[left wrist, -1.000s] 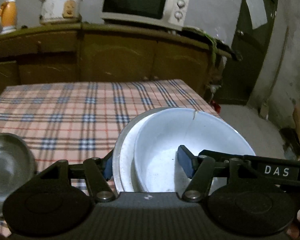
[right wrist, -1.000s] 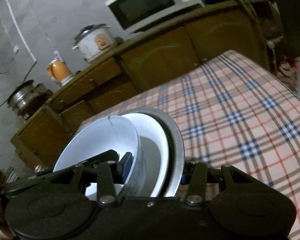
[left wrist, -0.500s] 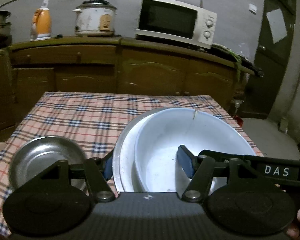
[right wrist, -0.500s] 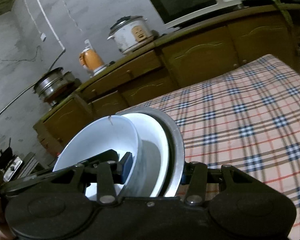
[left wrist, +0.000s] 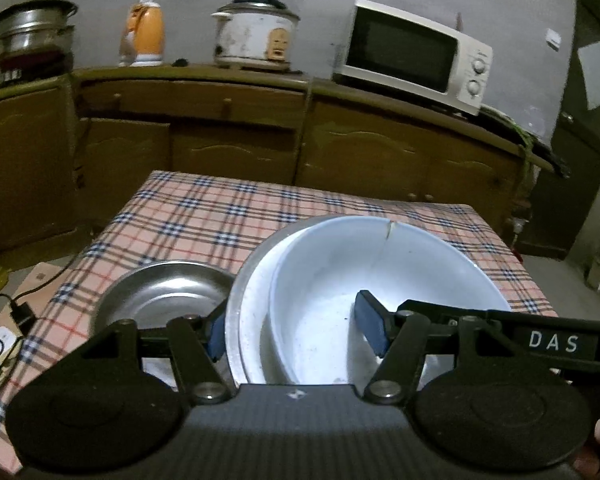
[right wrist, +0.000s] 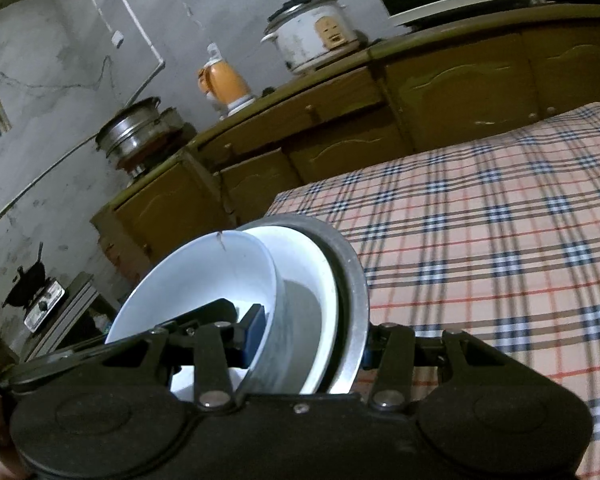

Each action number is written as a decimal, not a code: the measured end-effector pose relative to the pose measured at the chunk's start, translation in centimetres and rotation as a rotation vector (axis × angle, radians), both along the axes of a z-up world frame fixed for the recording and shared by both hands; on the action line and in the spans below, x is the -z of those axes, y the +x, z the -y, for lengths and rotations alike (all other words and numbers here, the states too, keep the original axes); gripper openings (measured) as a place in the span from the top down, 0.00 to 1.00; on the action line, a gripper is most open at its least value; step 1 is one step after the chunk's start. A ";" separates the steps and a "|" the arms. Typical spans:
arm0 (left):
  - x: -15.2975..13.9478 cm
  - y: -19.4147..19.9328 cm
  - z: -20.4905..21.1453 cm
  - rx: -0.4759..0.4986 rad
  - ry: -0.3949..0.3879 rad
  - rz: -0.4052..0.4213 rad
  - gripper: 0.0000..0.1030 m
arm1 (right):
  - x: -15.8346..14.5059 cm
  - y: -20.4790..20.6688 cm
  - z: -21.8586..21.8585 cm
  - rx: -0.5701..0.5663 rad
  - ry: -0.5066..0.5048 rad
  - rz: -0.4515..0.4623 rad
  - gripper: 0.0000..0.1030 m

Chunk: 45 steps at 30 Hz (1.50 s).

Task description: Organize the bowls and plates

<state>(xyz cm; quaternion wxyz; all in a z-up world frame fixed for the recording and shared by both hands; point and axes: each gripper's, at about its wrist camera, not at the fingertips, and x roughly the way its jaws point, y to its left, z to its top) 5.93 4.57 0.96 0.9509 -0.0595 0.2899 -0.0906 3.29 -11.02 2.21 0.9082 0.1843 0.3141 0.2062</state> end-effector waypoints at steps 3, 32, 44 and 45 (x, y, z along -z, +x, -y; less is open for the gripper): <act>0.0 0.6 -1.9 -0.022 0.000 -0.006 0.37 | 0.1 1.0 -2.2 -0.021 -0.001 -0.006 0.47; 8.1 8.6 -10.5 -0.074 0.009 -0.151 0.37 | 9.8 11.1 -12.1 -0.057 0.010 -0.195 0.47; 10.0 10.1 -11.2 -0.102 -0.006 -0.165 0.36 | 12.2 13.1 -12.9 -0.055 0.014 -0.213 0.46; 10.1 10.1 -11.3 -0.106 -0.010 -0.164 0.36 | 12.2 13.2 -12.9 -0.057 0.011 -0.211 0.46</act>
